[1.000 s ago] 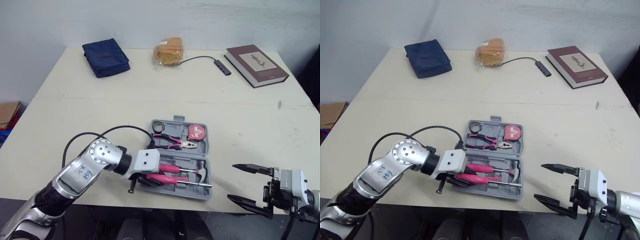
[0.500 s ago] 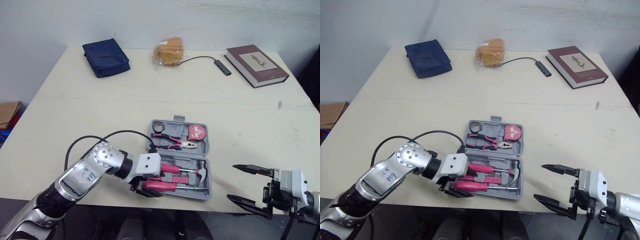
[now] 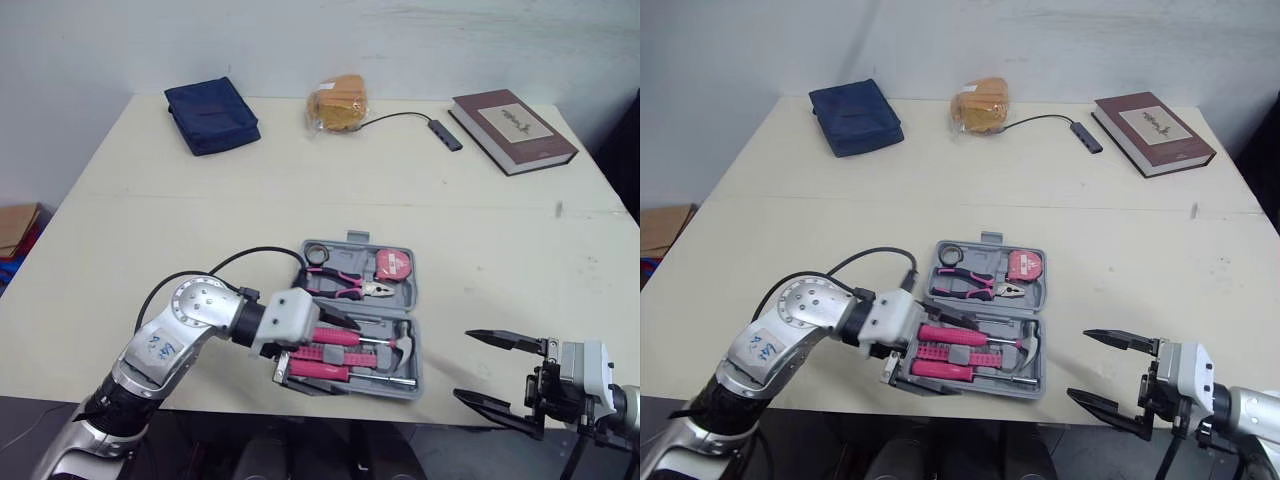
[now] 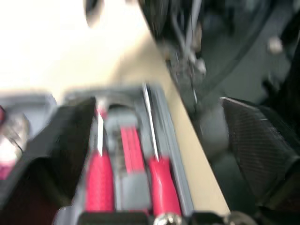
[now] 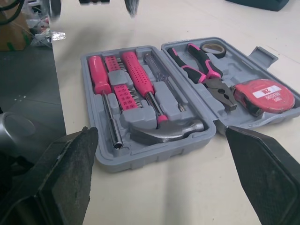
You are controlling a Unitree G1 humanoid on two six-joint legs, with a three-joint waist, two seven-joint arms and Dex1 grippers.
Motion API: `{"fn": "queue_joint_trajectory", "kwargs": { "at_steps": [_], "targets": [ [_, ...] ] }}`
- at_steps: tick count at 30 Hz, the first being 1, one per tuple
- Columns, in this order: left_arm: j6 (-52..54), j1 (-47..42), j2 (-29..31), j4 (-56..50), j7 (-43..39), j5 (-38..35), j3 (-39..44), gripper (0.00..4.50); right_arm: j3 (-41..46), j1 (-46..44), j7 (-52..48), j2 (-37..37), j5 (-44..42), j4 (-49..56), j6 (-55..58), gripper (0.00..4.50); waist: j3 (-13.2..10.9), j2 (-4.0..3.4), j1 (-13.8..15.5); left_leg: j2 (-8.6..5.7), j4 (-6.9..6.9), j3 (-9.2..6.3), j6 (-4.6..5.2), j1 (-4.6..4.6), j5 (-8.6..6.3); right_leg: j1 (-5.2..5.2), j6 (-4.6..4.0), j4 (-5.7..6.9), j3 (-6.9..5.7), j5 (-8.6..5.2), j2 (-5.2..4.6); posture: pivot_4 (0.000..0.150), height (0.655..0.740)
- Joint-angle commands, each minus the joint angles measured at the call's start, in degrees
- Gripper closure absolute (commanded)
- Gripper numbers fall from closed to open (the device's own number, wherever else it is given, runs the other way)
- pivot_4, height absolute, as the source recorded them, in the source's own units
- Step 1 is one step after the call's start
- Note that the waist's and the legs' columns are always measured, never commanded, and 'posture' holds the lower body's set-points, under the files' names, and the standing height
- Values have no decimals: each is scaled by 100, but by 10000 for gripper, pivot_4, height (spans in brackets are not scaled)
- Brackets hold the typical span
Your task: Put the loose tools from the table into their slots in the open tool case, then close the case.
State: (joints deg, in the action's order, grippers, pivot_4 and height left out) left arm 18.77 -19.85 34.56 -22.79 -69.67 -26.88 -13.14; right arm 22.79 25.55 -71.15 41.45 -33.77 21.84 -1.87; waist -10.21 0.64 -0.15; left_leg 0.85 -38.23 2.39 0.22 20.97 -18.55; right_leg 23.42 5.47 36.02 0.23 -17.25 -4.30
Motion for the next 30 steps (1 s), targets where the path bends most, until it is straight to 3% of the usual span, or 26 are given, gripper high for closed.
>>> {"fn": "queue_joint_trajectory", "kwargs": {
  "at_steps": [1, 6, 22, 27, 30],
  "targets": [
    [-894, 311, 33, 410, -355, 275, -56, 20934, 71, 44, -49, -66, 10, -70, -188, 0, 3, -5, 2, -1, 1, 1, 0, -3, 0, -1, 0, 0, 0, 0, 1, 1500, 7400],
    [-1472, 463, -320, 950, -18, 862, -342, 44058, 53, 43, -88, -100, 49, -132, -297, 0, 4, -4, 29, -6, -1, 3, 5, -3, -3, -7, 2, -3, 0, 1, 17, 1500, 7400],
    [-1215, 380, -351, 1452, 341, 1773, -945, 44644, -99, -44, -57, -111, 117, -195, -445, 0, 8, -6, 15, -2, 0, 3, 7, -10, -4, -11, 2, -1, 0, 1, -7, 1500, 7400],
    [-1344, 387, -251, 1523, 288, 2001, -1155, 44644, -97, -1, -8, -157, 132, -181, -440, 0, 11, -6, 8, 4, 21, 3, 8, -87, -13, -96, -5, -23, -7, -5, -8, 1500, 7400],
    [-1440, 423, -172, 1524, 219, 2105, -1301, 44644, -88, 14, -6, -172, 151, -188, -450, 0, 24, -9, 5, 4, 21, 2, 8, -88, -14, -97, -6, -23, -7, -5, -12, 1500, 7400]
  ]
}}
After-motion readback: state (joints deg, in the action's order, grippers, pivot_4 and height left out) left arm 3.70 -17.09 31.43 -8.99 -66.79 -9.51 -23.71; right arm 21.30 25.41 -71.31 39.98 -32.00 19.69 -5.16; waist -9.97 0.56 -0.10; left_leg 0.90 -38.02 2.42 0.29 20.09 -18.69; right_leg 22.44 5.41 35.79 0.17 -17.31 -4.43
